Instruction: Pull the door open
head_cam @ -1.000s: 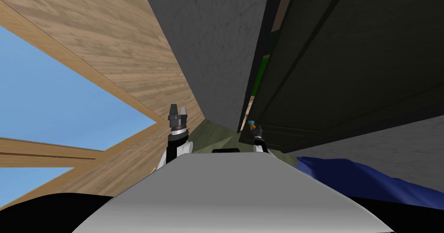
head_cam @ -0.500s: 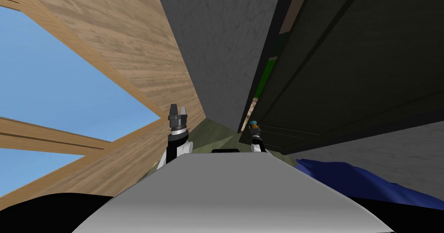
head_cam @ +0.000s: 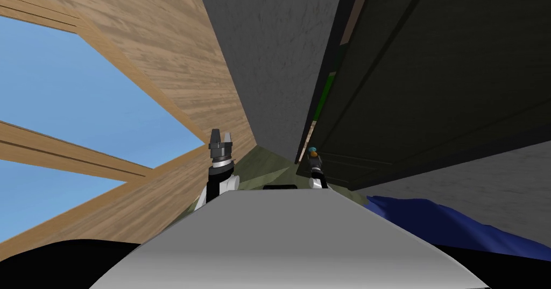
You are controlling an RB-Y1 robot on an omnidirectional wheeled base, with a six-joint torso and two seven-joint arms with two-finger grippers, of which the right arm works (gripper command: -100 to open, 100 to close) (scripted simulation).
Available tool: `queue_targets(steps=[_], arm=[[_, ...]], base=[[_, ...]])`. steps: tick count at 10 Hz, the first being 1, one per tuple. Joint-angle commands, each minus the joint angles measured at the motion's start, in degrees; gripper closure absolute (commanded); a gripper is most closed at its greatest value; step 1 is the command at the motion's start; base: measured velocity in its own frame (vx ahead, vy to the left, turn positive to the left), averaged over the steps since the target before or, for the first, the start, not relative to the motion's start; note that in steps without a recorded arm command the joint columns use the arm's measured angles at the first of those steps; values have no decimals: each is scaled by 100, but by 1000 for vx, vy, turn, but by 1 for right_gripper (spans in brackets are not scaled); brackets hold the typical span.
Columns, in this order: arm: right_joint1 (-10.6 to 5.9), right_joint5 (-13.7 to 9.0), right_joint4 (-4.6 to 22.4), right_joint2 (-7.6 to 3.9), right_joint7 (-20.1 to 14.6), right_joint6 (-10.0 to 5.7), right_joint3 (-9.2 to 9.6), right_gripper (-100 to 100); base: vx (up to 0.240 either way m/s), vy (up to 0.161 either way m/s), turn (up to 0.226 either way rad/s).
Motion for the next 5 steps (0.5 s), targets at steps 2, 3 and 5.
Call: queue_targets(steps=[2, 3, 5], arm=[[-3, -135, -53, 65, -365, -15, 54, -100], [2, -190, -85, 92, -503, -14, 76, -100], [10, -290, -143, 139, -752, -12, 114, -100]], base=[[-71, -17, 36], [-96, -10, 42], [-95, -12, 25]])
